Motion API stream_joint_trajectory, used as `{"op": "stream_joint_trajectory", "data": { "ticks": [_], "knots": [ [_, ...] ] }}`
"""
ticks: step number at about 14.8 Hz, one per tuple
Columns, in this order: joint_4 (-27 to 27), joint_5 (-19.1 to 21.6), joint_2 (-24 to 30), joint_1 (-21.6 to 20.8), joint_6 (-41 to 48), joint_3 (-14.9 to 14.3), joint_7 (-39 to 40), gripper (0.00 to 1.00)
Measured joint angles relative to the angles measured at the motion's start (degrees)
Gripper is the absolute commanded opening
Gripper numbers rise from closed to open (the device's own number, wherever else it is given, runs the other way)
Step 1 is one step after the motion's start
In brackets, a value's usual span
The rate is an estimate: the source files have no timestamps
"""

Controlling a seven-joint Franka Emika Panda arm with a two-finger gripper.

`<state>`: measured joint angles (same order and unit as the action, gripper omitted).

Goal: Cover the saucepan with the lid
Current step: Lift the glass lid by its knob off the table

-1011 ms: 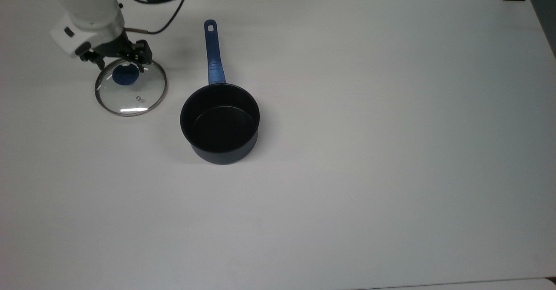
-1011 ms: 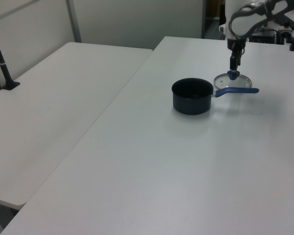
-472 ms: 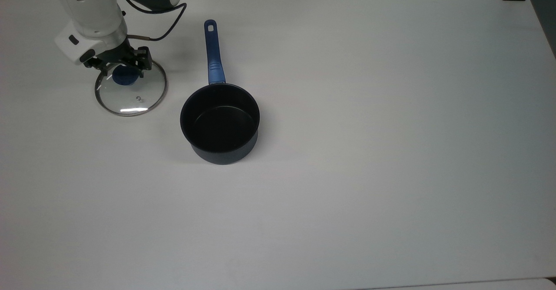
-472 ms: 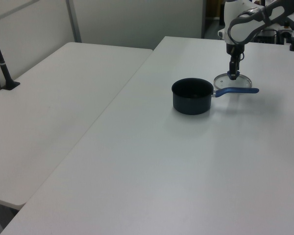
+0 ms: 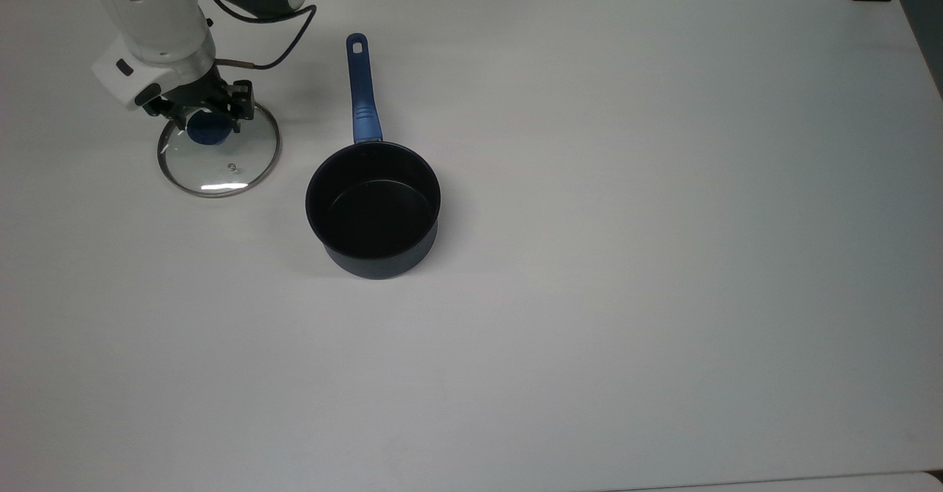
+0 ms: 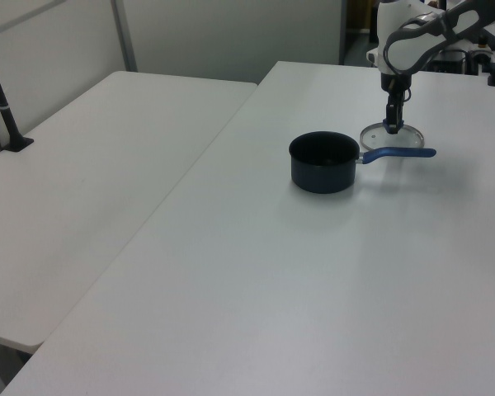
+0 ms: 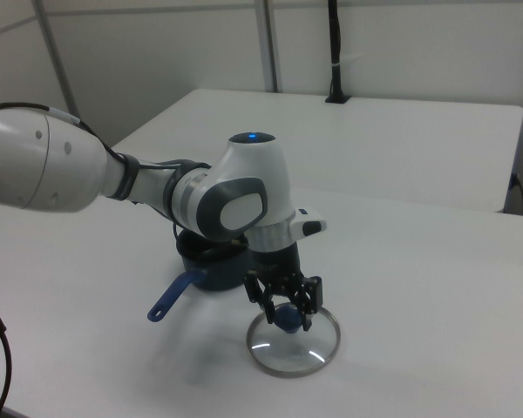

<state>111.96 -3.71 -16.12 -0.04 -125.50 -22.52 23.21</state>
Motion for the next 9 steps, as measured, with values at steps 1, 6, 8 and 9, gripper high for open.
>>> {"op": "stream_joint_trajectory", "data": {
  "ticks": [1,6,8,9],
  "knots": [
    [-0.1,0.0,0.0,0.0,0.0,0.0,0.0,0.7],
    [-0.8,0.0,0.1,0.0,0.0,-0.5,0.2,0.61],
    [-0.8,0.0,0.1,0.0,0.0,-0.7,0.7,0.59],
    [-0.8,0.0,0.1,0.0,0.0,-0.7,0.9,0.56]
  ]
}}
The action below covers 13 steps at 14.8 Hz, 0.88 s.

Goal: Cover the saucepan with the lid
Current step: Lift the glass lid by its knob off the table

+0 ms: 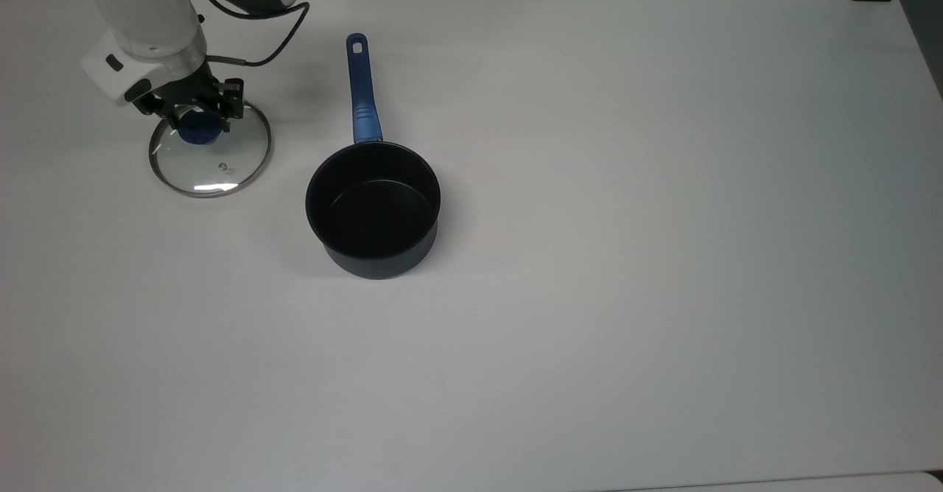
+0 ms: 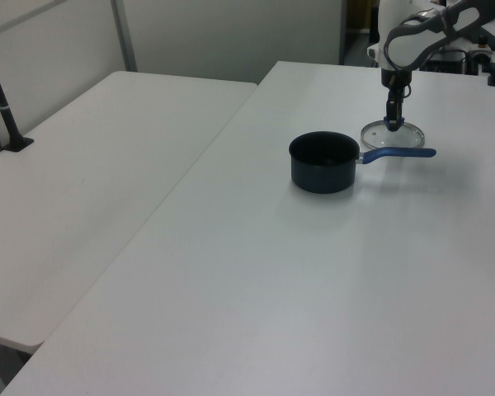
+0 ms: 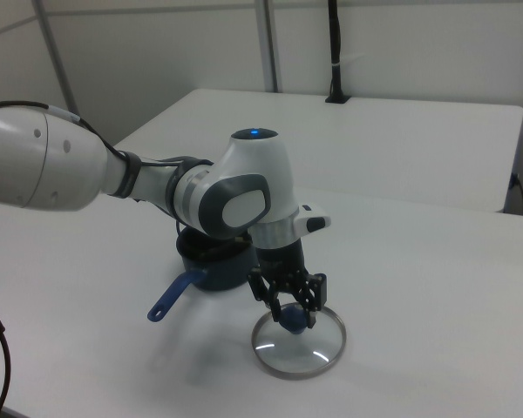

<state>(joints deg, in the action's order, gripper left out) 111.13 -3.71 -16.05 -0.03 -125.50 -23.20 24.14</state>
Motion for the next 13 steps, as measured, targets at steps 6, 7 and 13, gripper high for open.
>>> {"op": "stream_joint_trajectory", "data": {
  "ticks": [6,7,13],
  "knots": [
    [0.0,0.0,0.0,0.0,0.0,0.0,0.3,0.42],
    [0.0,0.0,0.0,0.0,0.0,0.0,0.3,0.42],
    [-4.3,1.6,0.3,0.0,2.0,-1.0,0.4,0.41]
  ]
}}
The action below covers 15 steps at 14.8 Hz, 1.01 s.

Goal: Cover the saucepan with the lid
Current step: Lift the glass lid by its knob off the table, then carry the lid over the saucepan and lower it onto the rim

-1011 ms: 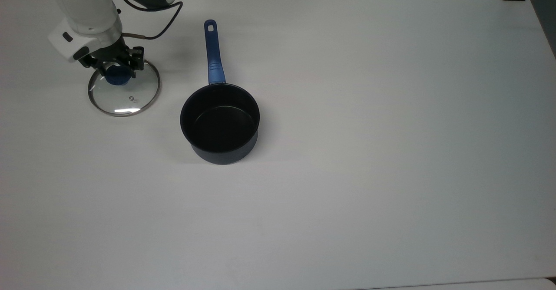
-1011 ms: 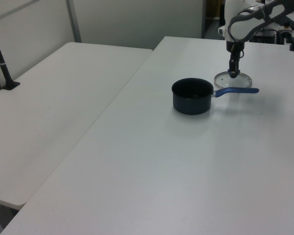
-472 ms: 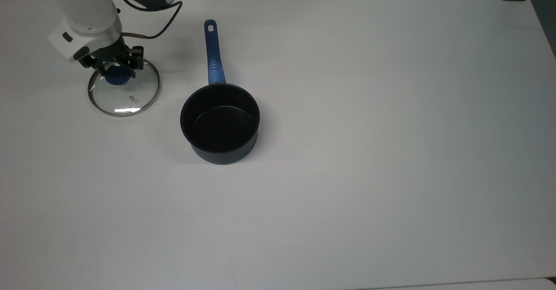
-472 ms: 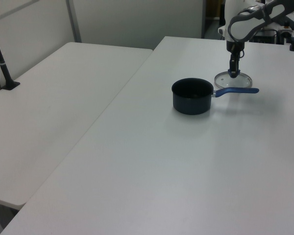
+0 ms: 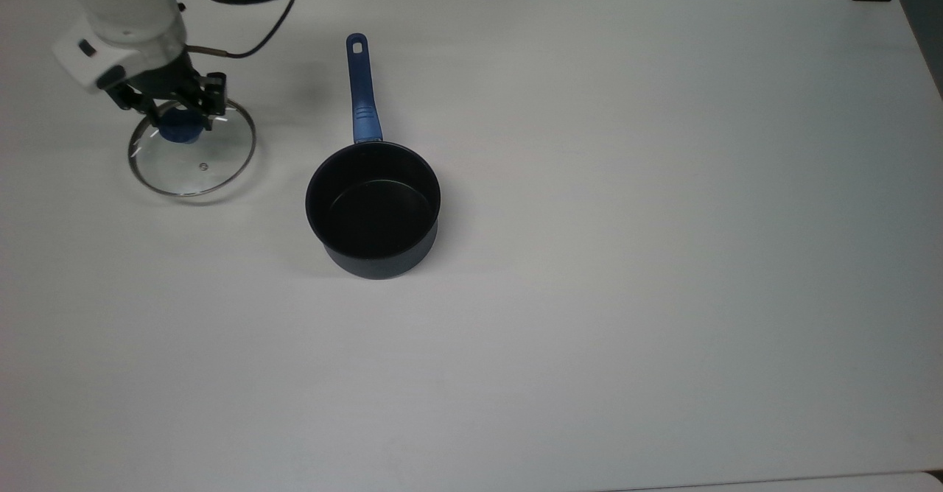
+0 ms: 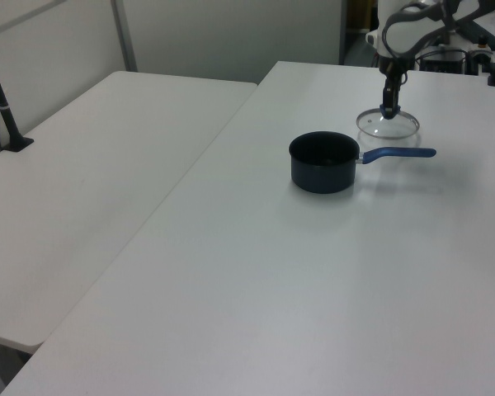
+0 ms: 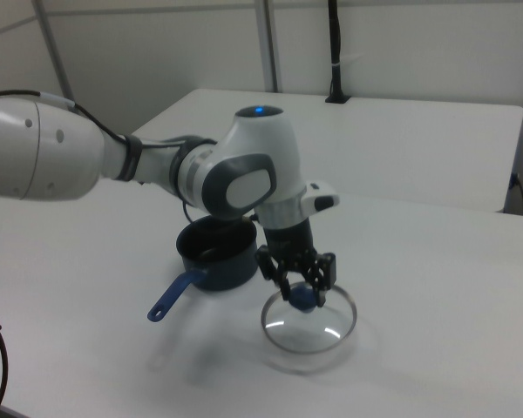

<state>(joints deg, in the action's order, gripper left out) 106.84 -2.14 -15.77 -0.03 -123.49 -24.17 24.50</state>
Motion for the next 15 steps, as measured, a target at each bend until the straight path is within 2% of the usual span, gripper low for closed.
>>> {"op": "stream_joint_trajectory", "data": {
  "ticks": [8,10,15],
  "knots": [
    [-10.1,4.9,0.1,-0.1,9.9,-0.7,-0.2,0.39],
    [-12.1,6.4,0.1,-0.4,11.8,-0.2,-1.8,0.39],
    [-14.7,6.5,0.0,-3.3,17.1,2.0,-6.8,0.38]
  ]
}}
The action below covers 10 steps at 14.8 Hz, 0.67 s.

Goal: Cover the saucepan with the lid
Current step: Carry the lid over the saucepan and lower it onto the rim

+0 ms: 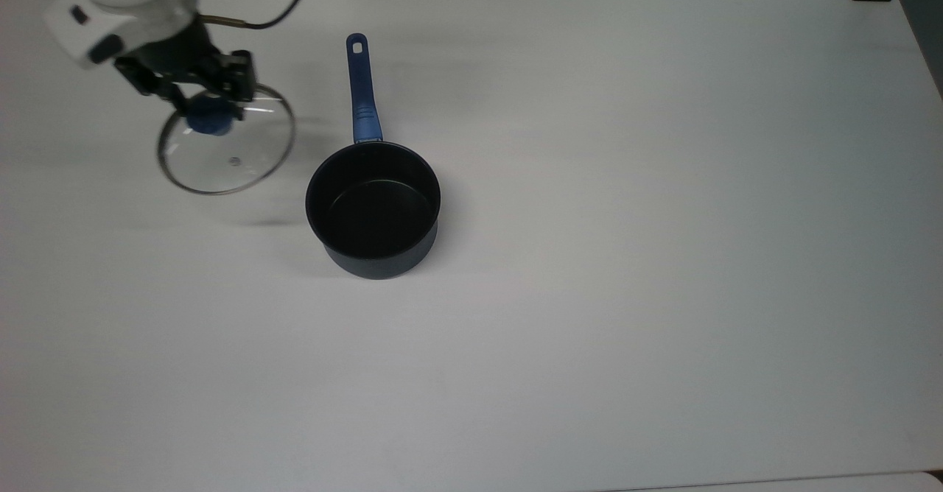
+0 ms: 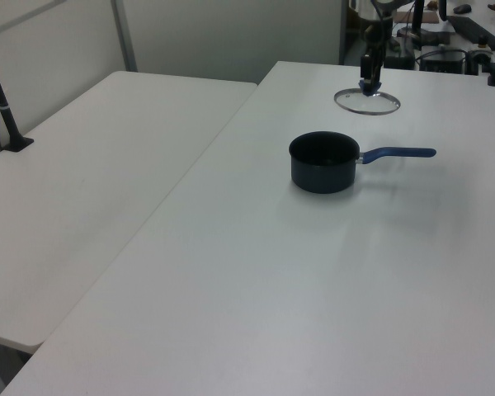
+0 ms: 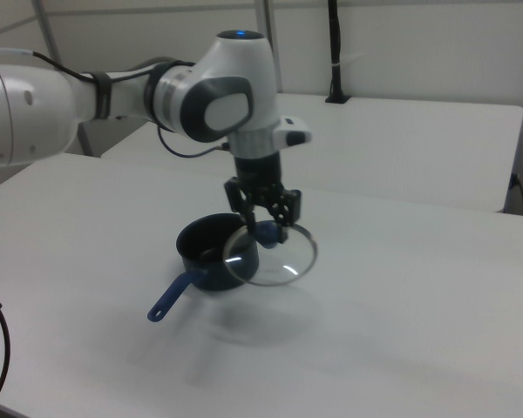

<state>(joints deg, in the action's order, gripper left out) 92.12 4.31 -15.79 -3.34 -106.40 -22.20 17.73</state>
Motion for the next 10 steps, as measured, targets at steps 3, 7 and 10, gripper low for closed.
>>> {"op": "stream_joint_trajectory", "data": {
  "ticks": [3,7,10],
  "knots": [
    [-0.3,0.0,-0.2,-3.5,1.4,0.1,-2.5,0.38],
    [-0.3,0.0,-1.3,-9.1,1.5,0.2,-7.3,0.38],
    [-0.4,-0.1,-2.2,-12.5,1.5,0.2,-10.0,0.38]
  ]
}}
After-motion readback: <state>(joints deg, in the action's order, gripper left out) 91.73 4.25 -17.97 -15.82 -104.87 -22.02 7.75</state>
